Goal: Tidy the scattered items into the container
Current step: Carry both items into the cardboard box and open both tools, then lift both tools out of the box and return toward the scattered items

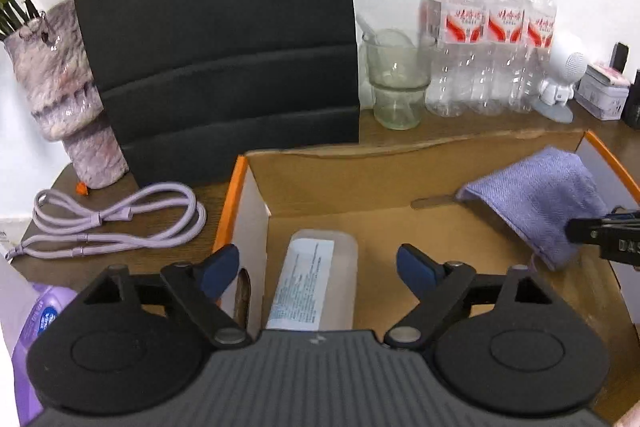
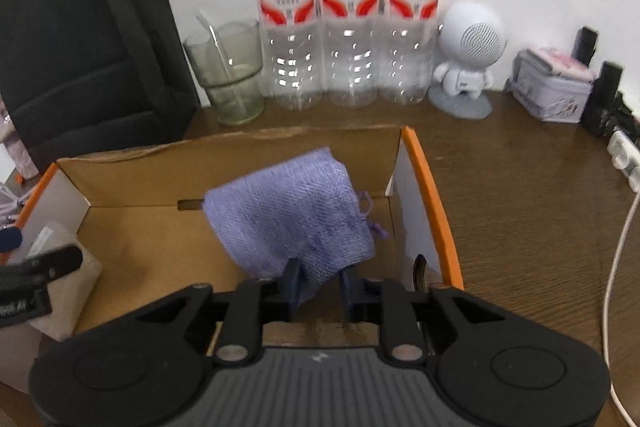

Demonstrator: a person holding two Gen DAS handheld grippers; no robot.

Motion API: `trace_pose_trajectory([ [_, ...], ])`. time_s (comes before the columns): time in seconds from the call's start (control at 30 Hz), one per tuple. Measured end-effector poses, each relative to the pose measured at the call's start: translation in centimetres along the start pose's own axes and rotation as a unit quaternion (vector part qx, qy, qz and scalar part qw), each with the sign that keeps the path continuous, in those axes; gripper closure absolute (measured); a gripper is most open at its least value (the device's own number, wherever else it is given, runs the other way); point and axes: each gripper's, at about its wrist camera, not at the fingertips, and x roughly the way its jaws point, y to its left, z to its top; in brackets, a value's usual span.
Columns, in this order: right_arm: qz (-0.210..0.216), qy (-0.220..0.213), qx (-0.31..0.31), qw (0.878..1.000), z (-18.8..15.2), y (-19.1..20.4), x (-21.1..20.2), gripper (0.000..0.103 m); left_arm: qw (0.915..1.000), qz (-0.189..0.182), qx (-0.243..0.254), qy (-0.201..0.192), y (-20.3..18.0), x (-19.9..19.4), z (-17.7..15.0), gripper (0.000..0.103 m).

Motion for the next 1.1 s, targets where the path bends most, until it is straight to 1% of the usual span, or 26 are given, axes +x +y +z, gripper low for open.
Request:
trace_pose_trajectory([
  [0.03,0.004,0.004,-0.002,1.000,0.2,-0.1,0.1,0.086,0.9999,-0.005,0.005,0.014,-0.1,0.3,-0.1,0.003],
  [0.07,0.003,0.008,-0.011,1.000,0.3,0.0,0.2,0.086,0.9998,-0.003,0.017,0.012,-0.5,0.2,-0.4,0.001],
  [0.13,-0.004,0.021,-0.045,0.999,0.1,0.6,0.7,0.086,0.9986,0.012,0.048,0.019,-1.5,0.4,-0.9,0.000],
  [0.17,-0.003,0.027,-0.051,0.998,0.1,0.7,0.8,0.085,0.9979,0.021,0.056,0.026,-1.8,0.4,-1.1,0.000],
  [0.23,-0.001,0.033,-0.059,0.998,0.0,0.7,0.9,0.085,0.9977,0.021,0.055,0.035,-2.1,0.2,-1.3,0.000],
  [0.33,-0.002,0.047,-0.058,0.997,-0.2,0.7,1.0,0.082,0.9983,0.012,0.051,0.023,-2.0,-0.3,-1.6,0.000],
  [0.37,-0.005,0.052,-0.063,0.997,-0.3,0.8,0.9,0.077,0.9987,0.010,0.045,0.021,-1.7,-0.6,-1.6,0.000],
  [0.4,-0.007,0.059,-0.067,0.996,-0.4,0.9,0.9,0.070,0.9992,-0.002,0.036,0.017,-1.3,-1.1,-1.5,0.000],
  [0.43,-0.006,0.064,-0.067,0.996,-0.5,1.0,0.6,0.066,0.9994,-0.013,0.028,0.014,-1.1,-1.5,-1.5,0.000],
  [0.5,0.013,0.063,-0.055,0.996,-0.5,0.9,-0.7,0.051,0.9996,-0.024,0.012,0.004,-0.5,-2.9,-1.2,0.000],
  [0.53,0.026,0.061,-0.049,0.997,-0.3,0.8,-1.4,0.046,0.9997,-0.023,0.008,-0.002,-0.2,-3.7,-1.0,0.000],
  [0.57,0.031,0.056,-0.040,0.997,-0.1,0.8,-2.4,0.034,0.9998,-0.019,0.004,-0.008,0.0,-4.5,-0.8,0.000],
  [0.6,0.033,0.049,-0.037,0.998,0.1,0.8,-3.5,0.030,0.9998,-0.013,0.001,-0.014,0.2,-5.4,-0.5,0.000],
  [0.67,0.038,0.027,-0.038,0.998,0.5,0.9,-6.0,0.029,0.9996,-0.006,-0.007,-0.025,0.6,-7.2,-0.2,0.000],
  [0.77,0.049,-0.001,-0.035,0.998,0.8,0.7,-9.6,0.023,0.9989,0.001,-0.022,-0.041,1.3,-9.7,0.0,0.000],
  [0.87,0.054,-0.033,-0.031,0.998,0.5,0.2,-12.4,0.021,0.9966,0.023,-0.042,-0.067,1.6,-12.3,-0.7,0.000],
  [0.93,0.072,-0.070,-0.027,0.995,-0.6,0.0,-14.2,0.020,0.9918,0.031,-0.062,-0.107,1.8,-14.4,-2.1,0.000],
  [0.97,0.082,-0.092,-0.026,0.992,-1.4,-0.2,-14.8,0.016,0.9885,0.029,-0.072,-0.130,1.9,-15.2,-3.1,0.000],
  [1.03,0.083,-0.119,-0.022,0.989,-3.2,-0.4,-15.6,0.016,0.9823,0.020,-0.091,-0.163,1.9,-16.4,-5.0,0.000],
  [1.1,0.077,-0.145,-0.021,0.986,-5.2,-0.2,-15.9,0.016,0.9772,0.018,-0.103,-0.185,1.6,-17.0,-6.7,0.000],
])
